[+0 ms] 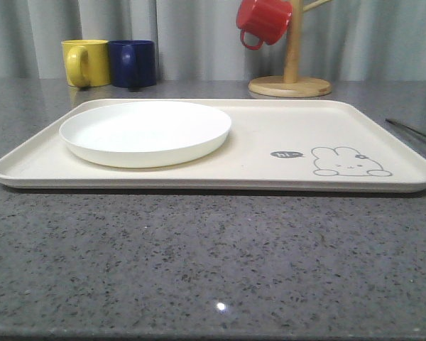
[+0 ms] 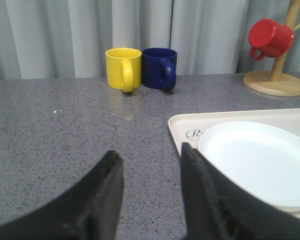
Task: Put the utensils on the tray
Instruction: 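Move the right gripper over the silver fork on the table, then grasp the silver fork with the right gripper and lift it, then lower the fork onto the tray beside the plate and open the right gripper, then move the right gripper back over the silver chopsticks, then grasp the chopsticks, place them beside the fork, open the right gripper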
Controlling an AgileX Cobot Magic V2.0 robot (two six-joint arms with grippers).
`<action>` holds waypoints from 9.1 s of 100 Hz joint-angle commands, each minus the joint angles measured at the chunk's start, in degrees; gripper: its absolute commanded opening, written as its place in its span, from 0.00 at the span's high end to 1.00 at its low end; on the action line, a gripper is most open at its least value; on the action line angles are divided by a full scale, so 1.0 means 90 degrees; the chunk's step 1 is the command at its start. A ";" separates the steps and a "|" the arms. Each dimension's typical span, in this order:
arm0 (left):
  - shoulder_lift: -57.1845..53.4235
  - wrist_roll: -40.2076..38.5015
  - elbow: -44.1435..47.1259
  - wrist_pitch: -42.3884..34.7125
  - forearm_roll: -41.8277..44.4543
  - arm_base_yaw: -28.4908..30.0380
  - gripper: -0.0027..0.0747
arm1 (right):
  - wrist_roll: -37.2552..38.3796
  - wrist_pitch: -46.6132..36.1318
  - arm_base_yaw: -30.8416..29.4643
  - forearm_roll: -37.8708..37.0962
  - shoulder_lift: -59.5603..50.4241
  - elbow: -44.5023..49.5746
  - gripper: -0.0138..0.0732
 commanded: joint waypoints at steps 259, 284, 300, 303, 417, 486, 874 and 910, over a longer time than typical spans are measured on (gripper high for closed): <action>0.0018 -0.0078 -0.0167 -0.0561 -0.0023 0.0022 0.99 | -0.0899 0.4657 0.0175 0.0435 0.9404 -0.7128 0.41; 0.0018 -0.0078 -0.0167 -0.0561 -0.0023 0.0022 0.99 | -0.0899 0.4648 0.0175 0.0435 0.9748 -0.7128 0.42; 0.0018 -0.0078 -0.0167 -0.0561 -0.0023 0.0022 0.99 | -0.0899 0.4667 0.0175 0.0473 0.9815 -0.7128 0.58; 0.0018 -0.0078 -0.0167 -0.0561 -0.0023 0.0022 0.99 | -0.0899 0.4667 0.0175 0.0494 0.9815 -0.7128 0.63; 0.0018 -0.0078 -0.0167 -0.0561 -0.0023 0.0022 0.99 | 0.3939 0.4562 0.3258 -0.1265 0.9982 -0.8242 0.84; 0.0018 -0.0078 -0.0167 -0.0561 -0.0023 0.0022 0.99 | 0.4479 0.4238 0.3478 -0.1522 1.0636 -0.8242 0.82; 0.0018 -0.0078 -0.0167 -0.0561 -0.0023 0.0022 0.99 | 0.2829 0.4785 0.2535 -0.0588 1.0251 -0.8312 0.86; 0.0018 -0.0078 -0.0167 -0.0561 -0.0023 0.0022 0.99 | 0.2849 0.4764 0.2593 -0.0456 1.0572 -0.8306 0.84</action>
